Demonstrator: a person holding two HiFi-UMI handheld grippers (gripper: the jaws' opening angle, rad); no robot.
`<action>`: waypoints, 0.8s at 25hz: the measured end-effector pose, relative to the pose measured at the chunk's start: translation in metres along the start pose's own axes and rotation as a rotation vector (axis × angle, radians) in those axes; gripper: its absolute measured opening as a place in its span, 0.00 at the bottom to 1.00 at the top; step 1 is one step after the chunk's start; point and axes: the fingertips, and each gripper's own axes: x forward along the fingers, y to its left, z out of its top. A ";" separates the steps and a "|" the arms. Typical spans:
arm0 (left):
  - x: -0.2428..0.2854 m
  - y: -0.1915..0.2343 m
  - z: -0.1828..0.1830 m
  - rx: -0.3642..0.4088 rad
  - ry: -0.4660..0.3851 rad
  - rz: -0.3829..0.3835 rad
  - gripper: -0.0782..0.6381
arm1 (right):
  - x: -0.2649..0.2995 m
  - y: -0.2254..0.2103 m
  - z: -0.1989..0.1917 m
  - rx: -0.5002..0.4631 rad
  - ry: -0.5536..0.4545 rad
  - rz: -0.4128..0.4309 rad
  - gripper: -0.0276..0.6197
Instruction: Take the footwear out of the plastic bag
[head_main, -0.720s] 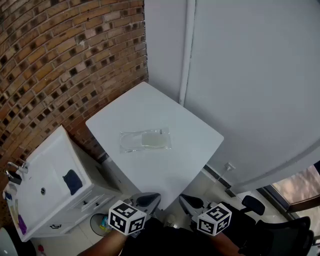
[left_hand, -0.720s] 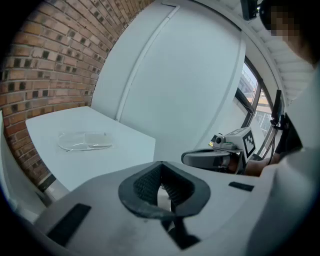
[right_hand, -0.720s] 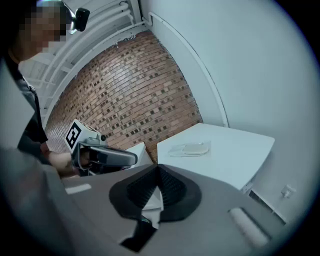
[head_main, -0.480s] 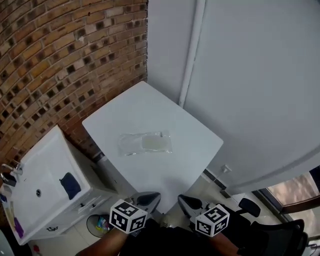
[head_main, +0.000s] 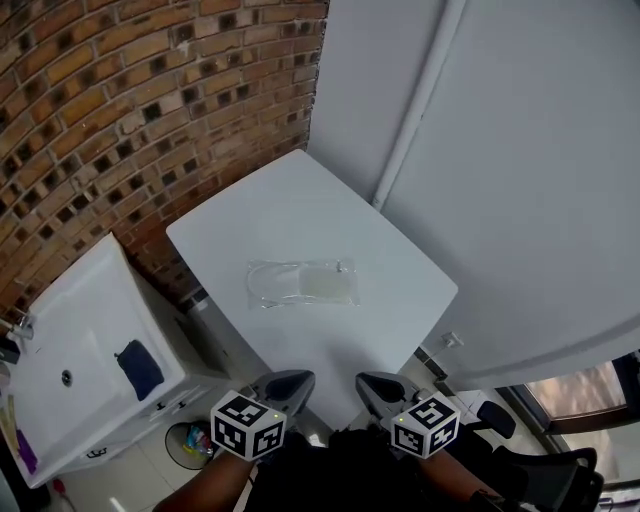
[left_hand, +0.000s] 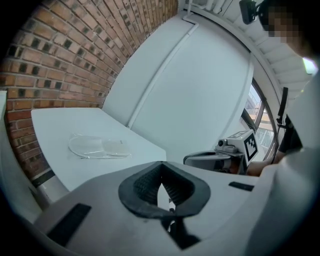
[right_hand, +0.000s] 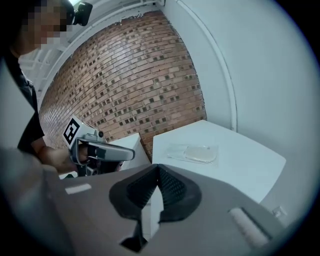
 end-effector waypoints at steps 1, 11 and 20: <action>-0.002 0.007 0.000 -0.007 -0.005 0.012 0.12 | 0.004 -0.001 0.002 -0.009 0.007 0.003 0.05; 0.004 0.044 0.011 -0.034 -0.040 0.127 0.12 | 0.023 -0.031 0.019 -0.057 0.026 0.028 0.05; 0.048 0.092 0.041 0.052 -0.018 0.366 0.12 | 0.038 -0.093 0.030 -0.118 0.081 0.099 0.07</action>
